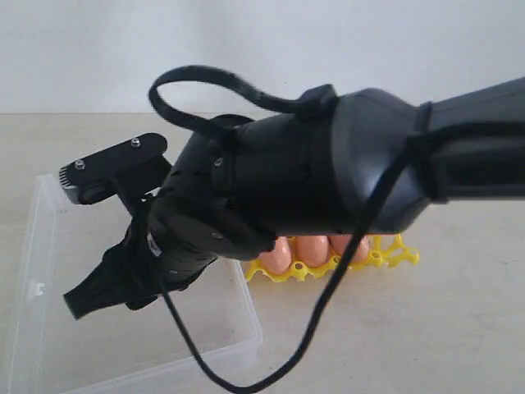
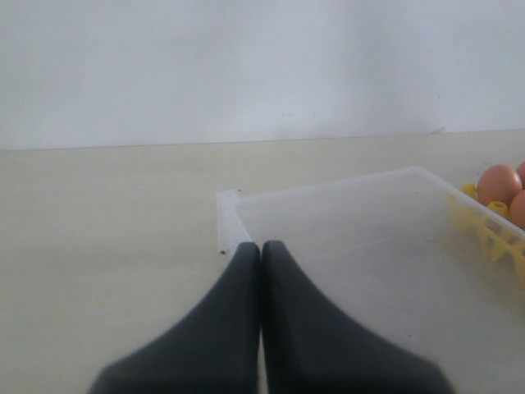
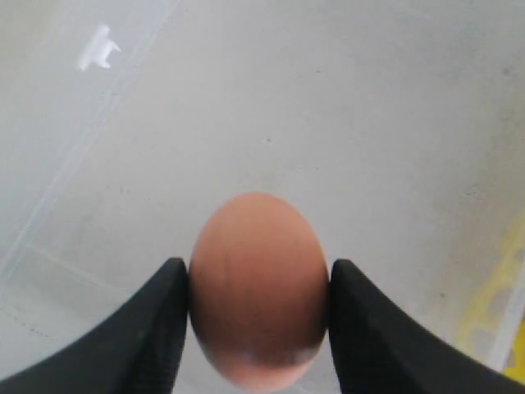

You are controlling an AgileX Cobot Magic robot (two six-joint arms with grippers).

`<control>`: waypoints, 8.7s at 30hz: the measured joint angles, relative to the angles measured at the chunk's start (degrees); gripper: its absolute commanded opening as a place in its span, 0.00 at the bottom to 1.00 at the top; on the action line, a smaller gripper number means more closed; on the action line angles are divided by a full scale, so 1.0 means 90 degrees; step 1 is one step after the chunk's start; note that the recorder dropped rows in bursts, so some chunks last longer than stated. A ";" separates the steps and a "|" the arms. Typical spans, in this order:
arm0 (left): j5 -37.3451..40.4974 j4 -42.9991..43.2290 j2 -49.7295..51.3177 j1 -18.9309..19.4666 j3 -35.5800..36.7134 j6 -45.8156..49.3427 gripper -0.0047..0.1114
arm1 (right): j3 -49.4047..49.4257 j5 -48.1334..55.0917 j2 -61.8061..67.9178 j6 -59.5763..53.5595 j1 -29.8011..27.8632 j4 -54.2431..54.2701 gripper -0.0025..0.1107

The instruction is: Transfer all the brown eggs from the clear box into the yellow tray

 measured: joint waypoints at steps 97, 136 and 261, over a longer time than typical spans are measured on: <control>0.0000 0.0000 0.0000 0.0000 0.0000 0.0000 0.00 | 0.5499 -0.8016 -0.1259 -0.3297 -0.4130 0.2083 0.02; 0.0000 0.0000 0.0000 0.0000 0.0000 0.0000 0.00 | 0.5893 -0.8327 -0.0901 -0.2769 -0.4130 0.2304 0.02; 0.0000 0.0000 0.0000 0.0000 0.0000 0.0000 0.00 | 0.5186 -0.3523 -0.7121 -0.3954 -0.4211 0.2643 0.02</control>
